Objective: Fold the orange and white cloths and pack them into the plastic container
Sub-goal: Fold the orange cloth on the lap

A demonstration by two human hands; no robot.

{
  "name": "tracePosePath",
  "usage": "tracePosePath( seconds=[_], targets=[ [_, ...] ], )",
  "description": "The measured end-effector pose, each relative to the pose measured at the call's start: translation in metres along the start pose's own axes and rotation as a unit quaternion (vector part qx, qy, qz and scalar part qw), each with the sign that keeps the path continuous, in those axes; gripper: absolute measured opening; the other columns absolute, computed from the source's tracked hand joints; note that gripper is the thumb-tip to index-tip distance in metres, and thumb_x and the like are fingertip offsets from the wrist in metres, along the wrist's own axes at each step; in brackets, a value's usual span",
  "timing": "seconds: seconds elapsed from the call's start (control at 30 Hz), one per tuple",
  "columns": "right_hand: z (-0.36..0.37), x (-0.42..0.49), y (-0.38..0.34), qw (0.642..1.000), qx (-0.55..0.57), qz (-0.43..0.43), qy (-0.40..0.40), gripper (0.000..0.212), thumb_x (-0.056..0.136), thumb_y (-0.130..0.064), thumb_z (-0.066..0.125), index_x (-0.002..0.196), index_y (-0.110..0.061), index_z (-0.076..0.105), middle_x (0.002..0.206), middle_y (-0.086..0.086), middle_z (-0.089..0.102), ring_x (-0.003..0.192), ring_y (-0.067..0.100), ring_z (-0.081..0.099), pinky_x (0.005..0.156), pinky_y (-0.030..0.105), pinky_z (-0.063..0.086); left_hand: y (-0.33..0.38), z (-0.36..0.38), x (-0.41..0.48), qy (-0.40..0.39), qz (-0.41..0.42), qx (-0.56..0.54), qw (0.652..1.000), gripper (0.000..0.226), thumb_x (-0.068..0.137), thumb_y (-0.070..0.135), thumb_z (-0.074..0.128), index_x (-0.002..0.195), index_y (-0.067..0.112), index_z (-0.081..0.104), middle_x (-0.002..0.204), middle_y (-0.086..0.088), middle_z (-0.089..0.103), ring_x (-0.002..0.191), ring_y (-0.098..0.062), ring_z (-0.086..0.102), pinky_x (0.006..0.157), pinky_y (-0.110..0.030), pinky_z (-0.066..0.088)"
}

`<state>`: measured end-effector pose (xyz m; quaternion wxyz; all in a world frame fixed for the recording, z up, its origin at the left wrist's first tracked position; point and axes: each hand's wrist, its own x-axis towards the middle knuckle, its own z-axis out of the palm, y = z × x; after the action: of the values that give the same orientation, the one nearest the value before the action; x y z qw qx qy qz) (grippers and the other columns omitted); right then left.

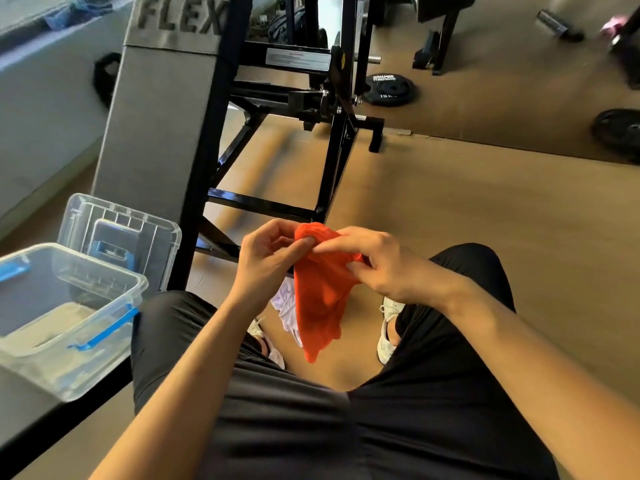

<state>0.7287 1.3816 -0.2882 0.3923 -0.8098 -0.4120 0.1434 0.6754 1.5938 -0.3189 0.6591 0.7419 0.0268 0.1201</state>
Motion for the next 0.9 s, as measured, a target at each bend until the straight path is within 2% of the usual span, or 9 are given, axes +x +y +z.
tracePosePath(
  seconds=[0.17, 0.3, 0.43, 0.53, 0.6, 0.67, 0.77, 0.83, 0.9],
  targets=[
    [-0.007, 0.006, -0.001, 0.998, 0.015, -0.028, 0.045, 0.053, 0.090, 0.014, 0.048, 0.127, -0.017, 0.067, 0.128, -0.001, 0.061, 0.123, 0.011, 0.054, 0.105, 0.025, 0.045, 0.001, -0.005, -0.005, -0.026, -0.010, -0.036, 0.999, 0.031, 0.087, 0.023, 0.077, 0.110, 0.005, 0.068, 0.100, -0.017, 0.074, 0.091, -0.026, 0.070, 0.076, -0.041, 0.058],
    [-0.023, 0.007, -0.006, 0.995, 0.048, -0.047, 0.076, 0.048, 0.090, 0.017, 0.048, 0.120, -0.012, 0.071, 0.122, -0.001, 0.064, 0.118, 0.006, 0.057, 0.097, 0.016, 0.046, -0.025, -0.012, -0.004, -0.103, -0.053, -0.012, 0.993, 0.057, 0.078, 0.028, 0.083, 0.130, 0.015, 0.061, 0.121, -0.009, 0.072, 0.113, -0.026, 0.069, 0.095, -0.038, 0.057],
    [-0.045, 0.012, -0.007, 0.989, 0.053, -0.061, 0.125, 0.049, 0.086, 0.022, 0.046, 0.117, -0.006, 0.071, 0.120, 0.009, 0.065, 0.115, 0.008, 0.059, 0.097, 0.013, 0.044, -0.067, -0.002, -0.002, -0.142, -0.139, 0.022, 0.980, 0.059, 0.073, 0.035, 0.085, 0.125, 0.018, 0.066, 0.117, -0.008, 0.074, 0.113, -0.025, 0.070, 0.101, -0.041, 0.053],
    [-0.057, 0.013, -0.004, 0.985, 0.056, -0.052, 0.152, 0.047, 0.087, 0.022, 0.045, 0.117, -0.004, 0.071, 0.121, 0.015, 0.064, 0.114, 0.008, 0.059, 0.094, 0.014, 0.046, -0.087, 0.016, 0.000, -0.138, -0.165, 0.057, 0.975, 0.026, 0.081, 0.022, 0.082, 0.105, 0.019, 0.073, 0.096, 0.000, 0.077, 0.092, -0.012, 0.072, 0.087, -0.033, 0.055],
    [-0.062, 0.014, 0.002, 0.982, 0.061, -0.041, 0.175, 0.047, 0.088, 0.021, 0.044, 0.118, -0.003, 0.070, 0.122, 0.014, 0.064, 0.114, 0.009, 0.059, 0.094, 0.016, 0.047, -0.097, 0.029, 0.001, -0.122, -0.170, 0.082, 0.974, 0.008, 0.088, 0.010, 0.076, 0.089, 0.017, 0.073, 0.074, 0.012, 0.070, 0.071, -0.001, 0.062, 0.074, -0.027, 0.050],
    [-0.067, 0.016, 0.011, 0.976, 0.048, -0.033, 0.208, 0.049, 0.086, 0.021, 0.044, 0.117, -0.005, 0.071, 0.120, 0.011, 0.065, 0.113, 0.008, 0.060, 0.094, 0.016, 0.047, -0.105, 0.036, 0.001, -0.122, -0.175, 0.103, 0.972, 0.007, 0.089, 0.013, 0.075, 0.085, 0.008, 0.072, 0.068, 0.010, 0.064, 0.065, -0.002, 0.055, 0.069, -0.027, 0.046],
    [-0.077, 0.019, 0.030, 0.966, 0.035, -0.019, 0.255, 0.055, 0.083, 0.020, 0.043, 0.118, -0.011, 0.070, 0.115, 0.003, 0.066, 0.110, 0.002, 0.061, 0.094, 0.015, 0.046, -0.114, 0.036, -0.006, -0.145, -0.176, 0.114, 0.967, 0.035, 0.085, 0.037, 0.076, 0.094, 0.004, 0.071, 0.081, -0.013, 0.069, 0.075, -0.012, 0.059, 0.073, -0.039, 0.051],
    [-0.084, 0.023, 0.042, 0.959, 0.044, 0.007, 0.280, 0.055, 0.083, 0.019, 0.042, 0.118, -0.012, 0.070, 0.115, 0.004, 0.066, 0.109, 0.002, 0.061, 0.093, 0.014, 0.046, -0.114, 0.036, -0.011, -0.152, -0.173, 0.122, 0.965, 0.028, 0.089, 0.032, 0.076, 0.098, 0.005, 0.070, 0.087, -0.019, 0.071, 0.075, -0.014, 0.063, 0.073, -0.037, 0.055],
    [-0.088, 0.028, 0.053, 0.950, 0.047, 0.040, 0.307, 0.054, 0.084, 0.019, 0.041, 0.119, -0.010, 0.070, 0.117, 0.008, 0.066, 0.111, 0.010, 0.061, 0.095, 0.012, 0.044, -0.110, 0.036, -0.014, -0.140, -0.165, 0.112, 0.970, 0.022, 0.091, 0.023, 0.075, 0.097, 0.003, 0.069, 0.082, -0.015, 0.068, 0.072, -0.013, 0.061, 0.069, -0.031, 0.053]
  ],
)
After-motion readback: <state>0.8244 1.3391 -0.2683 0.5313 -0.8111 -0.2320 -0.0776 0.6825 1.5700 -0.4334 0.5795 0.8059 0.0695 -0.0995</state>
